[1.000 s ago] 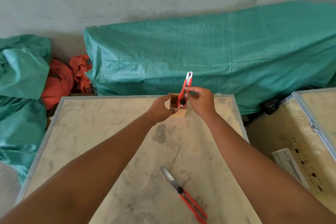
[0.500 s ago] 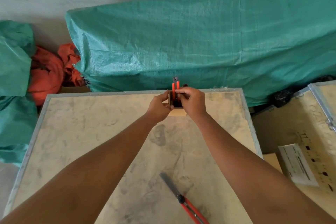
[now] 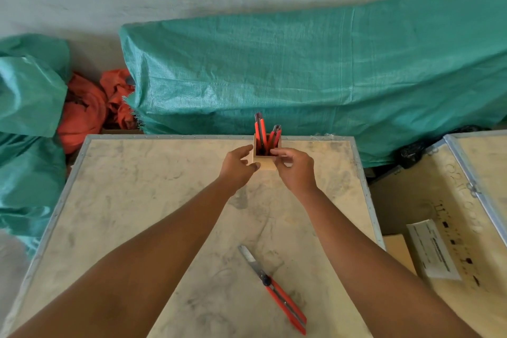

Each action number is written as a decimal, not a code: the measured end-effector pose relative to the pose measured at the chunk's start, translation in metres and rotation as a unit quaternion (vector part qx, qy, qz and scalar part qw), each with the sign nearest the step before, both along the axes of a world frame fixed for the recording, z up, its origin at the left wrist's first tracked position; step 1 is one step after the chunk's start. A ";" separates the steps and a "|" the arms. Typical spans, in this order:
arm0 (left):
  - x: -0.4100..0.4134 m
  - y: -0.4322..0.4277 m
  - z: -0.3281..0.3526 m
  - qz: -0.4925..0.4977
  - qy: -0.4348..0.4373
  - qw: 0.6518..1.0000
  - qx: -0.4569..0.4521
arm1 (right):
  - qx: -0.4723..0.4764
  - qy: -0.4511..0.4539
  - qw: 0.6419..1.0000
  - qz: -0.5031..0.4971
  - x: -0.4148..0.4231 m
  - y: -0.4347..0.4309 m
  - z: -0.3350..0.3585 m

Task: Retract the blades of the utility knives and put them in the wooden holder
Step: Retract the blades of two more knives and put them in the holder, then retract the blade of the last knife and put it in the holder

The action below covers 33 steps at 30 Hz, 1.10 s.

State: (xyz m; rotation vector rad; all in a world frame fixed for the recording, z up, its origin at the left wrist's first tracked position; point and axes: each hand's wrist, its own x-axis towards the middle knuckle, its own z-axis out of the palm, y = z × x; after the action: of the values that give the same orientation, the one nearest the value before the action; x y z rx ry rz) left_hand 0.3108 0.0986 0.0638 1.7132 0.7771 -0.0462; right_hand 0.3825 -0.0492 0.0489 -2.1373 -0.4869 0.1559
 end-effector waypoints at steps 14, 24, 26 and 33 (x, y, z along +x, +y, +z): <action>-0.207 -0.131 -0.070 0.142 0.090 0.979 -0.118 | -0.175 0.209 0.940 0.207 -0.116 -0.095 -0.052; -0.243 -0.219 -0.093 0.160 0.111 0.977 -0.089 | -0.268 0.186 0.879 0.349 -0.152 -0.103 -0.071; -0.237 -0.223 -0.093 0.147 0.100 0.983 -0.050 | -0.266 0.169 0.884 0.346 -0.153 -0.103 -0.075; -0.232 -0.222 -0.112 0.138 0.086 0.987 0.000 | -0.240 0.181 0.905 0.301 -0.152 -0.109 -0.079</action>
State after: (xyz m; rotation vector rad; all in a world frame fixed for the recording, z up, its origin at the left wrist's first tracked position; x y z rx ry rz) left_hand 0.0788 -0.1231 -0.0487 1.6006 1.1382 -0.0043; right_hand 0.2303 -0.1581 -0.0306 -2.2745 -0.9452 1.1009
